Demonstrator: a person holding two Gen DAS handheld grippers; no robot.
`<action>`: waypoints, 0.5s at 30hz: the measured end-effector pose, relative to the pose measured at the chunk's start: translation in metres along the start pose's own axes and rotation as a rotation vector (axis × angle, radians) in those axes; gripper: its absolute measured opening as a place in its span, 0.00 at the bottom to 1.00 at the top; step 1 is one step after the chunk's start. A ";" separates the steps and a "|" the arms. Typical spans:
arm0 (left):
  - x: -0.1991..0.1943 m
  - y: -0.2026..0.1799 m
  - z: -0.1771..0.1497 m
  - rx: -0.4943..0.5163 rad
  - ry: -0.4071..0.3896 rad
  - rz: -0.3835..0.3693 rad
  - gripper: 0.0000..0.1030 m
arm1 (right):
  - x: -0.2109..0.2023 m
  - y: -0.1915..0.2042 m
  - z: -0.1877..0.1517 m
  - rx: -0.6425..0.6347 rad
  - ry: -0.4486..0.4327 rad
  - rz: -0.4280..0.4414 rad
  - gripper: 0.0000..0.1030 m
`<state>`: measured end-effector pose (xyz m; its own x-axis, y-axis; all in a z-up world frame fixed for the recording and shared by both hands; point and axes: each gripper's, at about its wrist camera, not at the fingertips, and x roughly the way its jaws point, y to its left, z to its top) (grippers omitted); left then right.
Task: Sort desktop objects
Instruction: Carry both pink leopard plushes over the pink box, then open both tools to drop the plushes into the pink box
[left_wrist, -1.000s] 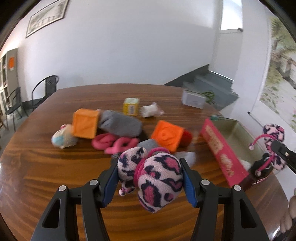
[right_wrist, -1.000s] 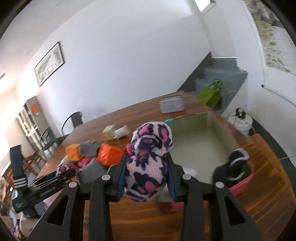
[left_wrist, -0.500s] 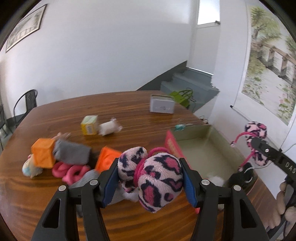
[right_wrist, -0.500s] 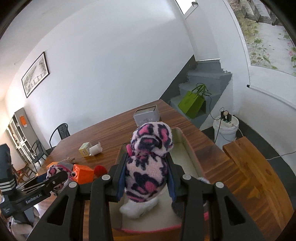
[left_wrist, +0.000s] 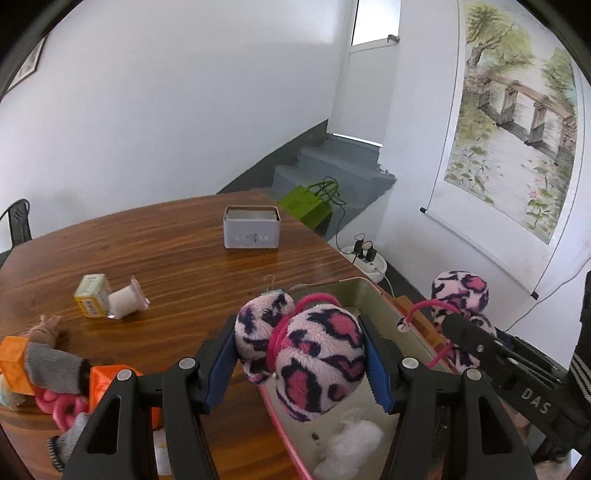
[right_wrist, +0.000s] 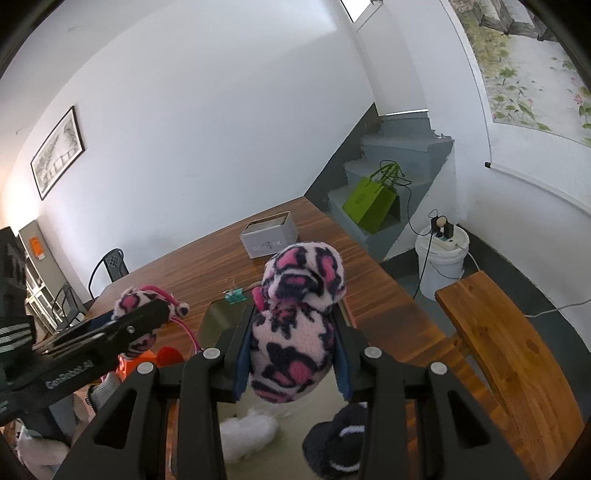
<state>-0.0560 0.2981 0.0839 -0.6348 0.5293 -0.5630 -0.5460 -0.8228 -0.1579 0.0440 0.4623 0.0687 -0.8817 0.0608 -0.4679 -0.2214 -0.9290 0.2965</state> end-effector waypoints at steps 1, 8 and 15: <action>0.005 0.000 0.000 -0.003 0.007 -0.001 0.61 | 0.001 -0.002 0.001 0.000 0.001 -0.001 0.39; 0.029 -0.001 0.000 -0.011 0.041 -0.012 0.61 | 0.012 -0.004 -0.001 0.001 0.026 0.007 0.39; 0.046 0.000 0.001 -0.034 0.066 -0.088 0.63 | 0.019 -0.005 -0.005 -0.013 0.045 0.008 0.41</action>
<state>-0.0857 0.3229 0.0588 -0.5469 0.5862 -0.5977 -0.5788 -0.7806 -0.2360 0.0301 0.4660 0.0546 -0.8639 0.0372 -0.5022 -0.2086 -0.9341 0.2896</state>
